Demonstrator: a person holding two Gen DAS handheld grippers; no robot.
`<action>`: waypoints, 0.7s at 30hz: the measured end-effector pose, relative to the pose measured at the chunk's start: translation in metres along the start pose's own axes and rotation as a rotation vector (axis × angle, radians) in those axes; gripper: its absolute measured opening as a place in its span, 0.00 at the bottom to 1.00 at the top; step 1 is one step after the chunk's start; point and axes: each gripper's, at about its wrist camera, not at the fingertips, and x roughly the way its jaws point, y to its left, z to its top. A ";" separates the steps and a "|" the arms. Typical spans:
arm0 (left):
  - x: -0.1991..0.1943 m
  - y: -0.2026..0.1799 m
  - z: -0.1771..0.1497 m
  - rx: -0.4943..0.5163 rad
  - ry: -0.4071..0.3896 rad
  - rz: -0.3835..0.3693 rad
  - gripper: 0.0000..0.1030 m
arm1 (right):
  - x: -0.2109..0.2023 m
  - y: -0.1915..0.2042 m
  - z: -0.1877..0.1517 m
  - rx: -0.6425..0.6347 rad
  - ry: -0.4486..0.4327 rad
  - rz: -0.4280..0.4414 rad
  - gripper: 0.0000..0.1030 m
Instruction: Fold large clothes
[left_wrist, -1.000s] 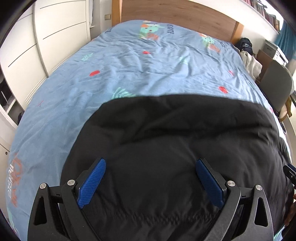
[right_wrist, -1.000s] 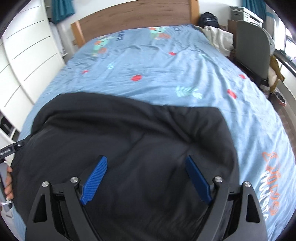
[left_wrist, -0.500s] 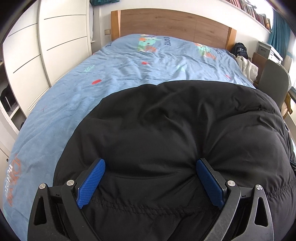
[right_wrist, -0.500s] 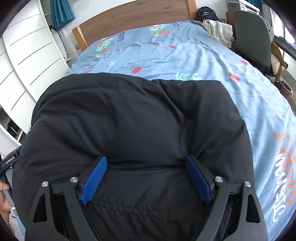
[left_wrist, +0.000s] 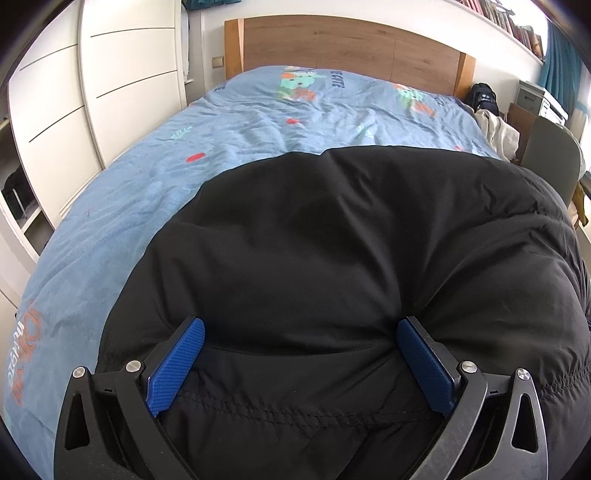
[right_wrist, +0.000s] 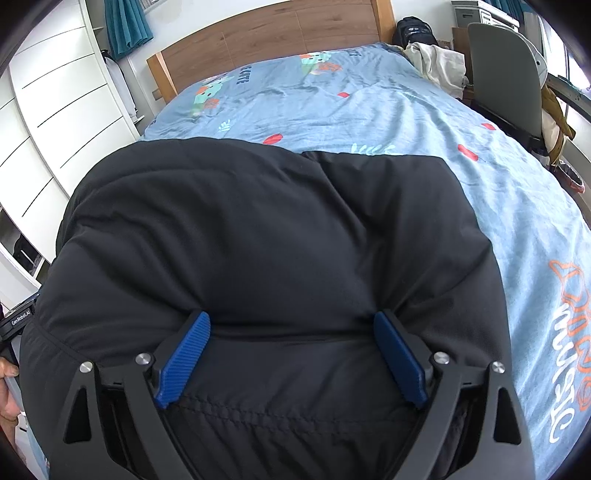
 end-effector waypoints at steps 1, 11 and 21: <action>0.000 0.000 0.000 0.001 -0.001 0.001 0.99 | 0.000 0.000 0.000 0.000 0.000 0.001 0.88; 0.000 -0.003 -0.005 0.005 -0.014 0.017 1.00 | 0.000 0.000 -0.001 0.001 -0.001 0.003 0.89; -0.002 -0.005 -0.007 0.010 -0.026 0.033 1.00 | -0.001 0.000 -0.003 0.001 0.000 -0.002 0.89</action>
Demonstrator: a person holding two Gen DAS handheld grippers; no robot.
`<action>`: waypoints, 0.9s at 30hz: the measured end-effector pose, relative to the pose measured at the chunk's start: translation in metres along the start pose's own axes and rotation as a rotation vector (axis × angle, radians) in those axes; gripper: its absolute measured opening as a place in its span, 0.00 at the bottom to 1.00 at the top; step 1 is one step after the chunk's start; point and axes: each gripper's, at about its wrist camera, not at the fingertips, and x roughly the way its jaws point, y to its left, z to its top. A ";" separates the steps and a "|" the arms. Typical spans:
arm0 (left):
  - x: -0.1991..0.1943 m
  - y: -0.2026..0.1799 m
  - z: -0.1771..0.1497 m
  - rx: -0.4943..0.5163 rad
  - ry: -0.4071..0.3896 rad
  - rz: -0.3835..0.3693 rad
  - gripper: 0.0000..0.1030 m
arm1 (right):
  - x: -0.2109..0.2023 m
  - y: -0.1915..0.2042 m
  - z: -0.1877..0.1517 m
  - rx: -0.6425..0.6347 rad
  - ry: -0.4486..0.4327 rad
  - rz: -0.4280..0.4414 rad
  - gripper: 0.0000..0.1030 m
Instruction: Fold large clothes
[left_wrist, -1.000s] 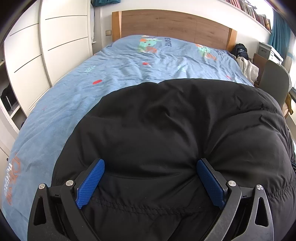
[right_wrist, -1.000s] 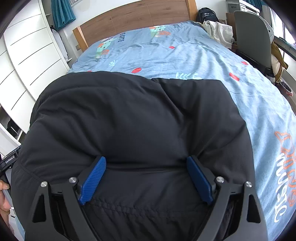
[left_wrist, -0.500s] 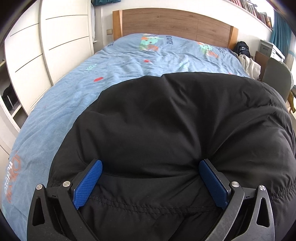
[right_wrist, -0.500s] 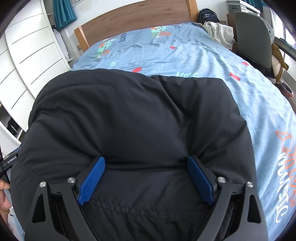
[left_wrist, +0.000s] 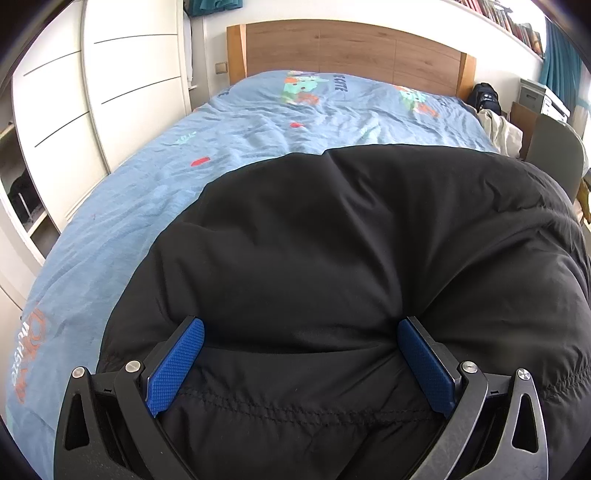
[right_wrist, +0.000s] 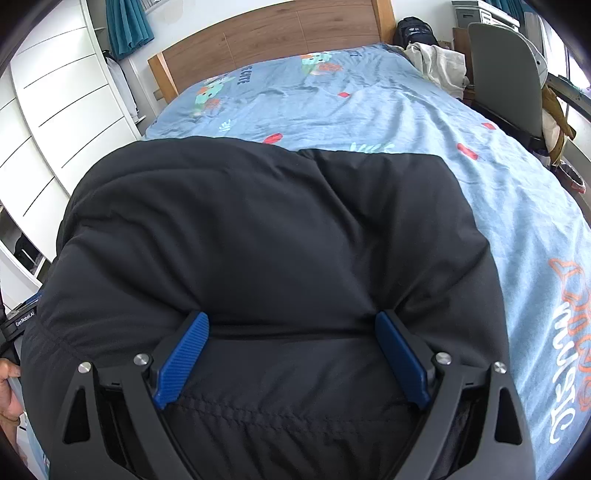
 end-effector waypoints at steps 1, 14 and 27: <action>0.000 0.000 0.000 0.000 -0.002 0.002 1.00 | 0.000 -0.001 0.000 0.001 0.001 -0.001 0.89; -0.017 0.031 0.004 -0.035 0.063 -0.016 1.00 | -0.024 -0.048 -0.006 0.061 0.048 -0.104 0.89; -0.097 0.158 -0.006 -0.197 0.025 0.160 1.00 | -0.124 -0.117 -0.033 0.153 0.002 -0.221 0.90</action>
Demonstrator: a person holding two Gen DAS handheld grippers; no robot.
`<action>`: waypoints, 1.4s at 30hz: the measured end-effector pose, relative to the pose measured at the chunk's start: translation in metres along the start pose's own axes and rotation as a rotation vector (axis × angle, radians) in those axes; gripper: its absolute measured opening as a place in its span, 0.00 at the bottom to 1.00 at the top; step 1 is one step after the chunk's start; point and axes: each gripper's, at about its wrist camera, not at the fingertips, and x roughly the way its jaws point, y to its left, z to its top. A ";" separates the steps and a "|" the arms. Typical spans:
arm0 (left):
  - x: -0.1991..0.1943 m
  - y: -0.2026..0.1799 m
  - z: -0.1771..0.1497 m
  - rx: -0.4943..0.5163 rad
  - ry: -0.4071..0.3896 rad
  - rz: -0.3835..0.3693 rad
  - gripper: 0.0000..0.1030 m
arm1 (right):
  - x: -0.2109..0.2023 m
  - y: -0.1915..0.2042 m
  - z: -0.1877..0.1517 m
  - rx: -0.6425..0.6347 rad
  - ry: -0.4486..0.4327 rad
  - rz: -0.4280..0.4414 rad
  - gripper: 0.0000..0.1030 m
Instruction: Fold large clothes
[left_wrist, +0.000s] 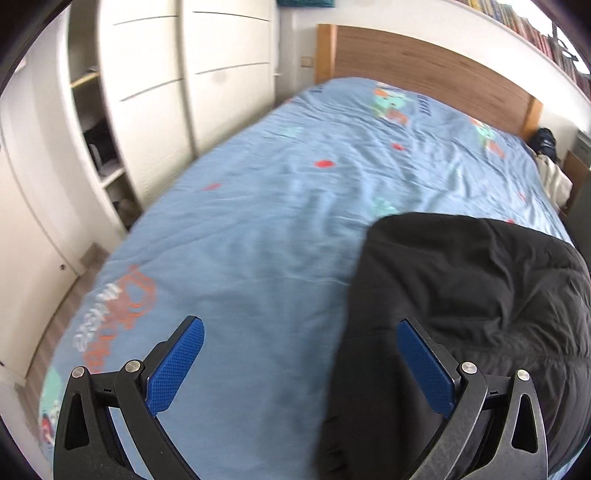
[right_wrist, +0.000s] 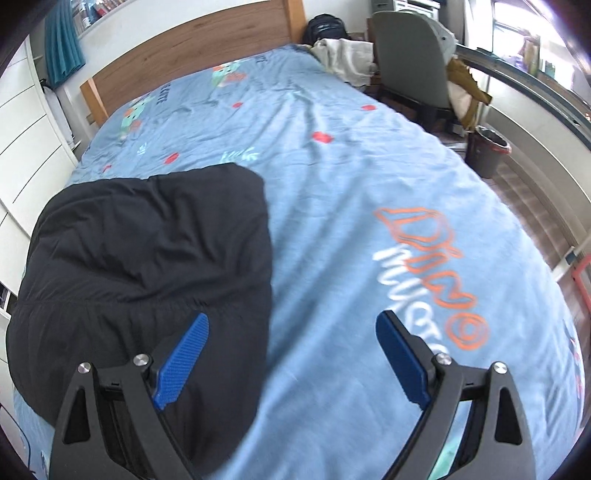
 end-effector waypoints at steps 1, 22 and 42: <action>-0.005 0.005 -0.001 -0.002 -0.010 0.002 1.00 | -0.006 0.000 -0.002 -0.006 -0.005 0.007 0.90; 0.016 -0.018 -0.051 -0.036 0.131 -0.288 0.99 | -0.015 0.068 -0.042 -0.092 0.000 0.192 0.91; 0.121 -0.005 -0.090 -0.268 0.343 -0.692 0.99 | 0.112 0.031 -0.073 0.313 0.272 0.714 1.00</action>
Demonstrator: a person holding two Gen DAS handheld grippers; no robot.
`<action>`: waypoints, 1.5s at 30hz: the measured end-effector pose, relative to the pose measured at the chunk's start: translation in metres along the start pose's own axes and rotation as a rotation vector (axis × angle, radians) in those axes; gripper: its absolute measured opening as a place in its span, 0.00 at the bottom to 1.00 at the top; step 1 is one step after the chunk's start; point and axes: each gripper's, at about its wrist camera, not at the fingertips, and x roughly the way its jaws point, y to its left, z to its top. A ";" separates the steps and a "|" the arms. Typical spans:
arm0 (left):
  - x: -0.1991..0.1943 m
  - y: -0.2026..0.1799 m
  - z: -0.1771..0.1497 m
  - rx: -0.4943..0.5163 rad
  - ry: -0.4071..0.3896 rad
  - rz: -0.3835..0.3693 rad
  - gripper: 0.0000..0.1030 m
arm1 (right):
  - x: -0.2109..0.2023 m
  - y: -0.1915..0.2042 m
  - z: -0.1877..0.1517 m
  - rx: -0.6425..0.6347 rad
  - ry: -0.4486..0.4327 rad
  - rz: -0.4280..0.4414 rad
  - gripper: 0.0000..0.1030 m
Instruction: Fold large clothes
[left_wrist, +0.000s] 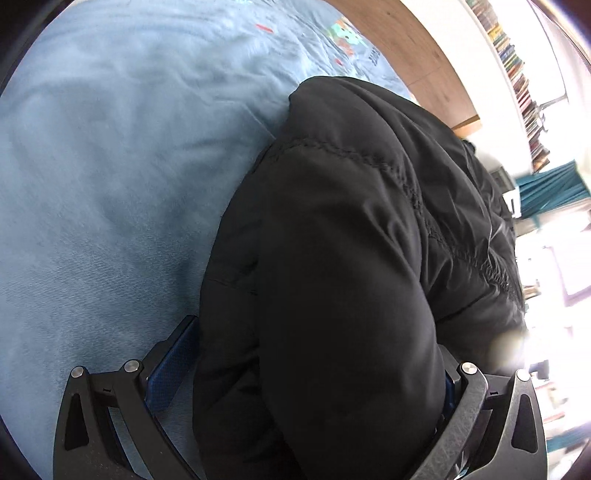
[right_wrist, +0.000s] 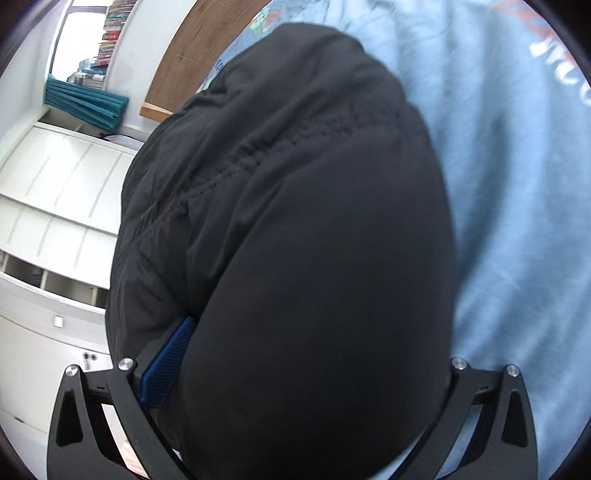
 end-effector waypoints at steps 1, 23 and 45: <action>0.000 0.002 -0.001 -0.007 0.001 -0.015 0.99 | 0.002 -0.001 -0.001 0.005 0.004 0.022 1.00; -0.025 -0.112 -0.016 0.179 0.001 -0.219 0.27 | -0.004 0.075 0.003 -0.194 -0.054 0.025 0.28; -0.118 -0.130 -0.076 0.276 -0.030 -0.242 0.26 | -0.105 0.160 -0.094 -0.358 -0.162 0.037 0.25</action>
